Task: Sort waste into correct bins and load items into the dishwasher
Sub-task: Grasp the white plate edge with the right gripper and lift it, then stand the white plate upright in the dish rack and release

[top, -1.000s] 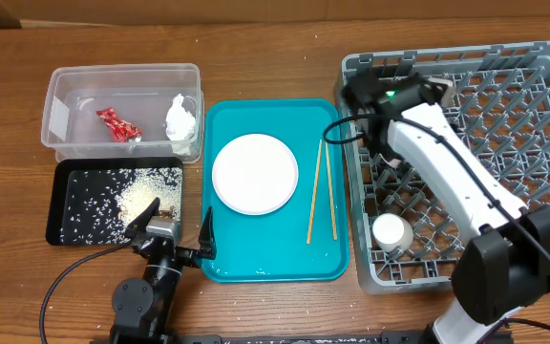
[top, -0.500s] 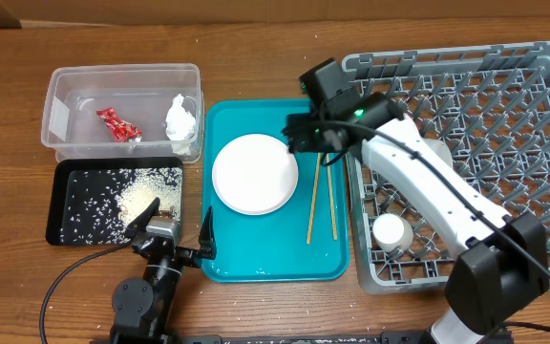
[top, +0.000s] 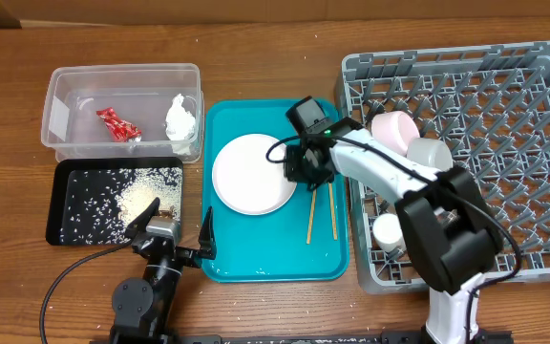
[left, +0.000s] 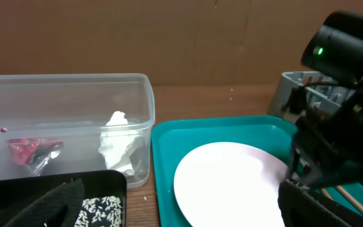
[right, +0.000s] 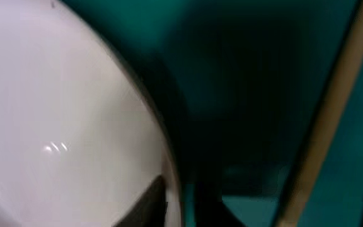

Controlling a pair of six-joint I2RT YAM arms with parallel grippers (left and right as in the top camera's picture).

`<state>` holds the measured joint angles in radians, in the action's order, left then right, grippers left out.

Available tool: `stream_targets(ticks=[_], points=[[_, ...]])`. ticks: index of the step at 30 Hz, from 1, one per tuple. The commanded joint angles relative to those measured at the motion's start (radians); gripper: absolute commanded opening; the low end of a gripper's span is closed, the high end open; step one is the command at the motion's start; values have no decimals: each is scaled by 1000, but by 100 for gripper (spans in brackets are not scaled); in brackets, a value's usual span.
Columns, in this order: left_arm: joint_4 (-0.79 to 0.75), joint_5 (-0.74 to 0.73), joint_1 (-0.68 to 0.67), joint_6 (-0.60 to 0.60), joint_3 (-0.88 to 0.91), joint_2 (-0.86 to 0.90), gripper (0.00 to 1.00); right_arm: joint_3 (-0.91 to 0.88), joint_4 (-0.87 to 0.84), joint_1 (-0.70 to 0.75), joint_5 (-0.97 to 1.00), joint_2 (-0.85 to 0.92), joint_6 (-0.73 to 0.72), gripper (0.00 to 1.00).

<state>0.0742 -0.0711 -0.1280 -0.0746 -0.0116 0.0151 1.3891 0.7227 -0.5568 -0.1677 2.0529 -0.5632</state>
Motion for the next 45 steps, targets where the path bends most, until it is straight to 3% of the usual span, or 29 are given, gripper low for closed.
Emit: stream_targets(ticks=[1,7,11,14,18,20,25,34,36,45], points=[[-3,0,11,8,7,-11,100,-4,14,-6,-7,6,-41,4],[-3,0,11,8,7,-11,100,0,42,38,32,-107,-37,4],[-3,0,11,8,7,-11,100,0,70,69,174,-277,-32,4],[-3,0,11,8,7,-11,100,0,105,89,389,-418,-32,4],[-3,0,11,8,7,-11,100,-1,170,120,850,-599,-32,4],[-3,0,11,8,7,-11,100,-1,212,138,1072,-650,-32,4],[-3,0,11,8,7,-11,100,-3,364,225,1363,-665,-32,4],[-3,0,11,8,7,-11,100,-98,360,435,1435,-538,-31,4],[-3,0,11,8,7,-11,100,-120,330,463,1451,-486,29,4],[-3,0,11,8,7,-11,100,-127,327,428,1465,-357,77,6]])
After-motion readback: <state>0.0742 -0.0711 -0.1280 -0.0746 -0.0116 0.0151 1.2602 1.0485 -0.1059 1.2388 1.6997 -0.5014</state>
